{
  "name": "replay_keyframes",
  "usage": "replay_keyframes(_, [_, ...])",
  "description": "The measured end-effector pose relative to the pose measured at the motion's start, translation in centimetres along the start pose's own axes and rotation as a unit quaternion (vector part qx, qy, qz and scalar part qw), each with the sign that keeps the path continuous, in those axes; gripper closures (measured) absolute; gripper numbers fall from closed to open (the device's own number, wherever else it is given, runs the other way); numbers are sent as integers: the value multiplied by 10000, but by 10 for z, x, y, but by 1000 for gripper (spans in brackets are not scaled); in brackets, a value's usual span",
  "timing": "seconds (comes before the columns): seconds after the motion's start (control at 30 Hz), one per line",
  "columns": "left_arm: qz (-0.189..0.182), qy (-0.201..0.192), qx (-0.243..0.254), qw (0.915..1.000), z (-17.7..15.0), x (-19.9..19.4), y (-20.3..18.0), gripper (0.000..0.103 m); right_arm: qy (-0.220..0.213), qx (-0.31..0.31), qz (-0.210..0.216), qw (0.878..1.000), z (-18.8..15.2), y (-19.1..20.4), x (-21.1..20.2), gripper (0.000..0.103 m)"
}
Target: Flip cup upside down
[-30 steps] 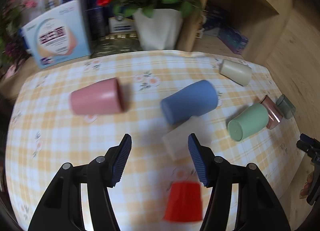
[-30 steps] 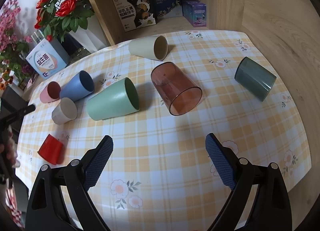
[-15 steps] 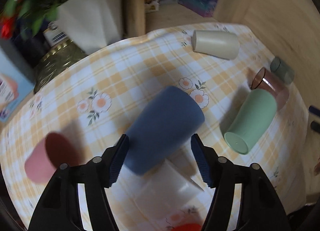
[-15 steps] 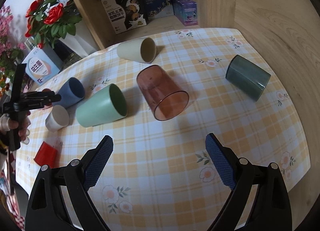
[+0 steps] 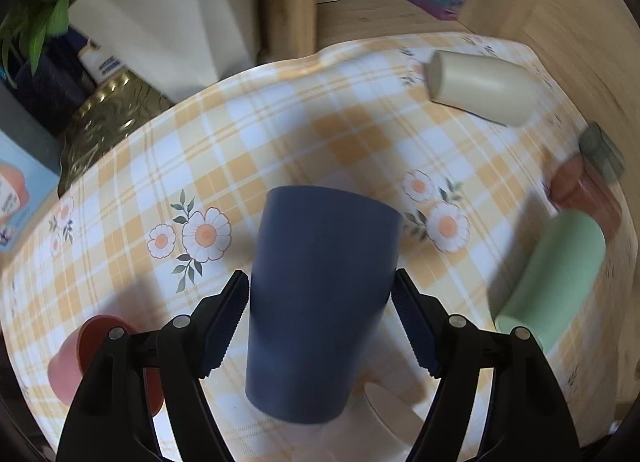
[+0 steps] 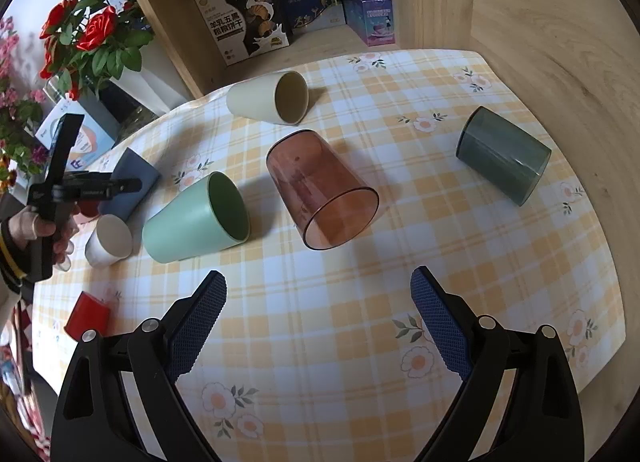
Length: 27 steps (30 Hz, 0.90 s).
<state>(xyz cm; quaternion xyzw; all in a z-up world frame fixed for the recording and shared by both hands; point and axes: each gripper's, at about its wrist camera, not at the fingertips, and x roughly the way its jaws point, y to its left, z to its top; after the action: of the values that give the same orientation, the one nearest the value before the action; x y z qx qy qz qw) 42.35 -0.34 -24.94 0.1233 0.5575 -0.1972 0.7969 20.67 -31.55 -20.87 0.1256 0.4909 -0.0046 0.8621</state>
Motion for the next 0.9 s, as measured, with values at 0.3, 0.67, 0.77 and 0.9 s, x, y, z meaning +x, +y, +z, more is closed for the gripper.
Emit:
replay_keyframes(0.3, [-224,-254,-802,9962,-7,-16,22,36,-42,62,21,10000,-1,-1,-5,13])
replay_keyframes(0.67, [-83,-868,-706,9937,-29,-116,-17,36,-292,51,294,9991,-8,6,-32,13])
replay_keyframes(0.77, [-161,-1083,-707,9915,-39,-142,-32,36,-379,36,333,9987,-13,4,-45,13])
replay_keyframes(0.9, [-359,-1219,-581,9902,-57,-173,-62,36,-520,153,319,9980,-19,-8,-63,13])
